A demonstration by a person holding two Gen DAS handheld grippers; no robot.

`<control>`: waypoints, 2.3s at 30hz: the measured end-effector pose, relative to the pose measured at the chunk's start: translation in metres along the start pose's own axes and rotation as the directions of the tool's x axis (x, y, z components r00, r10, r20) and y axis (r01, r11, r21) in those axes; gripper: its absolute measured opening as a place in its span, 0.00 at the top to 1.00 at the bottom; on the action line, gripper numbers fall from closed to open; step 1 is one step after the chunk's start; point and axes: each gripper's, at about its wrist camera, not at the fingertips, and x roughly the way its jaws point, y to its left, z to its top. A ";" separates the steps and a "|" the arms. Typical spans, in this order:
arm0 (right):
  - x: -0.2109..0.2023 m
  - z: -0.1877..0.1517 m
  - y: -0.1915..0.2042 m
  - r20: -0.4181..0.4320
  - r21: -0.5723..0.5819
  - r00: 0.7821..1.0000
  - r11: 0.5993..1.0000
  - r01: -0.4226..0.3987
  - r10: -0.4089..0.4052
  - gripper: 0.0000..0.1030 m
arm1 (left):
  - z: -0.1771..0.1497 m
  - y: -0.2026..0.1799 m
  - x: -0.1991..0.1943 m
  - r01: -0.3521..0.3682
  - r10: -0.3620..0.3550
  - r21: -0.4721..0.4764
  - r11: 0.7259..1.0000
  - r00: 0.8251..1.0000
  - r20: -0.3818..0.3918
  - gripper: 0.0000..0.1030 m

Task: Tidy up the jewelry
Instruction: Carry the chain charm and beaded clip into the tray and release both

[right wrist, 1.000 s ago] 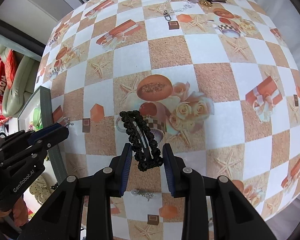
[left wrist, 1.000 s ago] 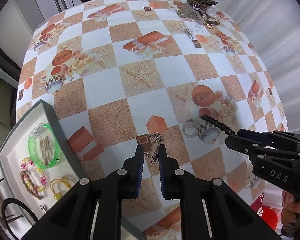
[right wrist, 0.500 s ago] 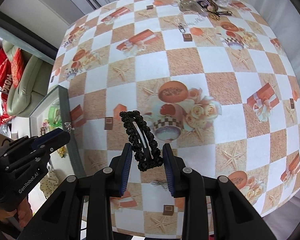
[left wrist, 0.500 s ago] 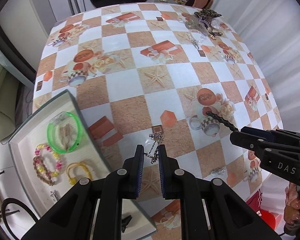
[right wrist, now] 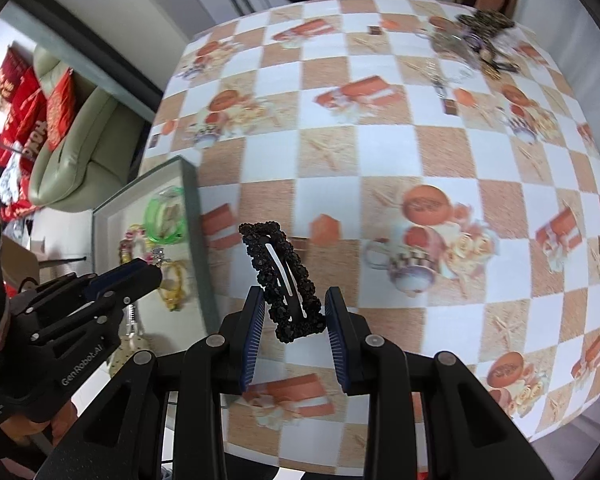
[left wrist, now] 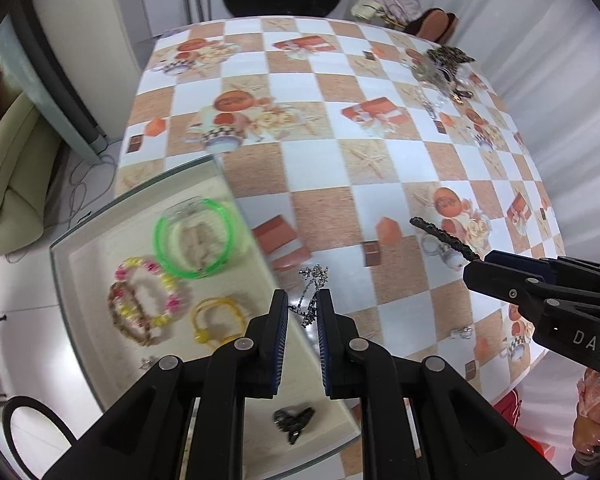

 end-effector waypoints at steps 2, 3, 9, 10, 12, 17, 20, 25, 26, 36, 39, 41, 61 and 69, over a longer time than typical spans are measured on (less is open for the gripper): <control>0.002 0.002 0.012 -0.001 -0.020 1.000 1.000 -0.007 0.007 0.67 | -0.004 0.013 -0.003 -0.006 0.006 -0.021 1.000 1.000 0.005 0.82; 0.003 0.003 0.020 -0.003 -0.031 1.000 0.999 -0.012 0.012 0.67 | -0.006 0.020 -0.004 -0.010 0.011 -0.033 0.999 1.000 0.007 0.82; 0.018 0.011 0.064 -0.021 -0.100 0.999 0.994 -0.044 0.042 0.67 | -0.017 0.066 -0.009 -0.049 0.050 -0.111 0.993 0.999 0.014 0.82; 0.021 0.013 0.071 -0.026 -0.109 0.999 0.993 -0.048 0.046 0.67 | -0.018 0.073 -0.009 -0.055 0.057 -0.122 0.991 0.998 0.013 0.82; 0.030 0.015 0.086 -0.041 -0.126 0.998 0.990 -0.061 0.056 0.67 | -0.021 0.089 -0.008 -0.073 0.075 -0.143 0.987 0.997 0.010 0.82; 0.050 0.015 0.112 -0.073 -0.156 0.995 0.985 -0.073 0.062 0.67 | -0.026 0.122 -0.001 -0.102 0.104 -0.193 0.976 0.995 -0.002 0.82; 0.064 0.015 0.122 -0.095 -0.166 0.994 0.984 -0.071 0.056 0.67 | -0.028 0.132 0.006 -0.116 0.116 -0.199 0.973 0.993 -0.009 0.82; 0.086 0.010 0.131 -0.132 -0.169 0.990 0.984 -0.062 0.039 0.67 | -0.029 0.137 0.020 -0.132 0.129 -0.189 0.973 0.991 -0.028 0.82; 0.089 0.009 0.132 -0.138 -0.169 0.990 0.984 -0.059 0.036 0.67 | -0.029 0.137 0.022 -0.134 0.130 -0.187 0.973 0.991 -0.032 0.82; 0.117 0.002 0.127 -0.195 -0.152 0.981 0.987 -0.048 0.017 0.67 | -0.037 0.135 0.041 -0.156 0.146 -0.169 0.973 0.987 -0.070 0.82; 0.123 -0.001 0.125 -0.211 -0.144 0.977 0.988 -0.049 0.018 0.66 | -0.039 0.136 0.046 -0.156 0.144 -0.164 0.974 0.986 -0.084 0.81; 0.126 -0.002 0.123 -0.223 -0.140 0.975 0.989 -0.050 0.017 0.65 | -0.041 0.135 0.048 -0.163 0.150 -0.157 0.974 0.984 -0.095 0.81; 0.077 0.003 0.117 -0.168 -0.117 0.984 0.989 -0.087 0.066 0.45 | -0.040 0.130 0.033 -0.197 0.183 -0.175 0.965 0.979 -0.094 0.75; 0.056 0.005 0.099 -0.129 -0.072 0.990 0.995 -0.072 0.063 0.45 | -0.040 0.119 0.017 -0.221 0.215 -0.169 0.961 0.975 -0.052 0.00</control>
